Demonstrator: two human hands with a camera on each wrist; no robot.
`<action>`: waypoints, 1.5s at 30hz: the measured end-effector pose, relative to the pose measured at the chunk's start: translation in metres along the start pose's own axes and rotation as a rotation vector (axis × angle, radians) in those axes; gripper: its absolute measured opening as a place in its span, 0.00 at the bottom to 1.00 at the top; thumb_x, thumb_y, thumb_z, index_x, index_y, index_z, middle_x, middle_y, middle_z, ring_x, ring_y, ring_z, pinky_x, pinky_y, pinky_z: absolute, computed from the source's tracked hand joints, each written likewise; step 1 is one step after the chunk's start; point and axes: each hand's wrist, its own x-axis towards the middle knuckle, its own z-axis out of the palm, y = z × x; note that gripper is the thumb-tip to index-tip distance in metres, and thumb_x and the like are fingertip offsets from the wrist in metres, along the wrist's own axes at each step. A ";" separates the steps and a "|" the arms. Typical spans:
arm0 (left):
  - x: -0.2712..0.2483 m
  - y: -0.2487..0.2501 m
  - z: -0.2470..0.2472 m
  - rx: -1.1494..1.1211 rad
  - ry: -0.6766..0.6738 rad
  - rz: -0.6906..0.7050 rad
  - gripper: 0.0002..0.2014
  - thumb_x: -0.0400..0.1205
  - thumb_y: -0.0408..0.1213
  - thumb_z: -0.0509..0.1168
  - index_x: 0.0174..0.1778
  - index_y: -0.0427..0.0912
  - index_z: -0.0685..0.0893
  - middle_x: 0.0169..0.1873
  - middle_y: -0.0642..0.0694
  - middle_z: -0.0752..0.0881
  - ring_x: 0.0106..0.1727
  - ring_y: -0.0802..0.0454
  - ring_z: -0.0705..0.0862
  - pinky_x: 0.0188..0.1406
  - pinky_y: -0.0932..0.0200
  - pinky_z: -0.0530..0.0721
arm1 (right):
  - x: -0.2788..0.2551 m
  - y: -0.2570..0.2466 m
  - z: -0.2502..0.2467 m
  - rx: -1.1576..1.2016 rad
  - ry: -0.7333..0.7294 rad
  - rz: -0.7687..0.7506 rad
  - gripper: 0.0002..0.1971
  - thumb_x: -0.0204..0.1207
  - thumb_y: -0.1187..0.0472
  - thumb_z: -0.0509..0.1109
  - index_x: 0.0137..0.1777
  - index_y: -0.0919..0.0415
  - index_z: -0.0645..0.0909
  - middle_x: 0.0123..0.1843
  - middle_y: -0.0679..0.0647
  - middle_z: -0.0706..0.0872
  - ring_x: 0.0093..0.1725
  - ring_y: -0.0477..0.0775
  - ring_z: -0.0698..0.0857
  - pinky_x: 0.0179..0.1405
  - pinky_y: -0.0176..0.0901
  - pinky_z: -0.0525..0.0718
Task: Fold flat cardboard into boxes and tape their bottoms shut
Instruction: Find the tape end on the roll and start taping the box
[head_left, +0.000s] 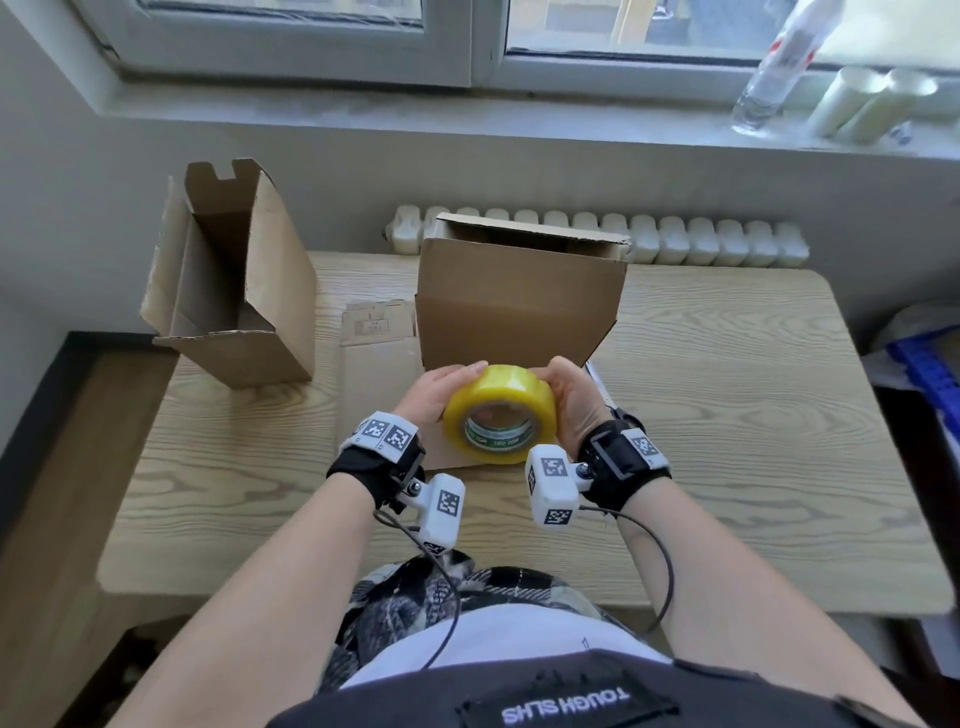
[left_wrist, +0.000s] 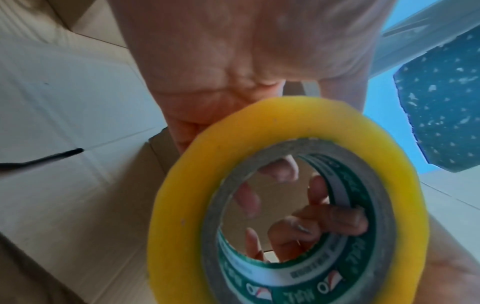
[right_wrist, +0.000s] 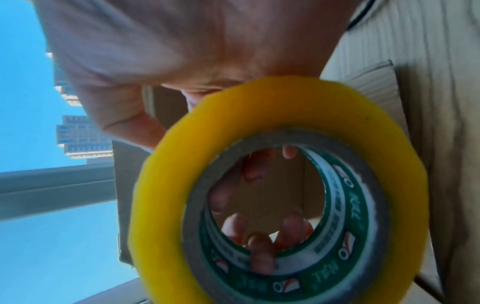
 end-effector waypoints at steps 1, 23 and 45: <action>-0.001 0.004 0.003 -0.001 -0.006 0.011 0.13 0.83 0.46 0.68 0.49 0.37 0.88 0.40 0.37 0.89 0.39 0.47 0.88 0.41 0.59 0.87 | 0.002 -0.001 -0.002 -0.009 0.006 -0.018 0.11 0.61 0.57 0.66 0.40 0.65 0.76 0.36 0.62 0.77 0.34 0.62 0.78 0.44 0.49 0.79; 0.017 0.020 0.046 -0.265 -0.013 -0.197 0.50 0.59 0.65 0.81 0.65 0.27 0.83 0.59 0.19 0.81 0.60 0.20 0.82 0.69 0.30 0.78 | -0.007 -0.024 -0.057 0.010 -0.116 -0.109 0.14 0.64 0.58 0.70 0.44 0.69 0.88 0.40 0.68 0.89 0.42 0.64 0.88 0.60 0.58 0.80; 0.020 0.029 0.026 -0.414 -0.033 -0.418 0.36 0.79 0.65 0.61 0.66 0.33 0.81 0.61 0.28 0.85 0.63 0.29 0.83 0.60 0.33 0.83 | -0.004 -0.045 -0.029 -0.235 -0.078 -0.278 0.22 0.69 0.62 0.69 0.63 0.68 0.86 0.51 0.67 0.89 0.46 0.58 0.88 0.41 0.44 0.87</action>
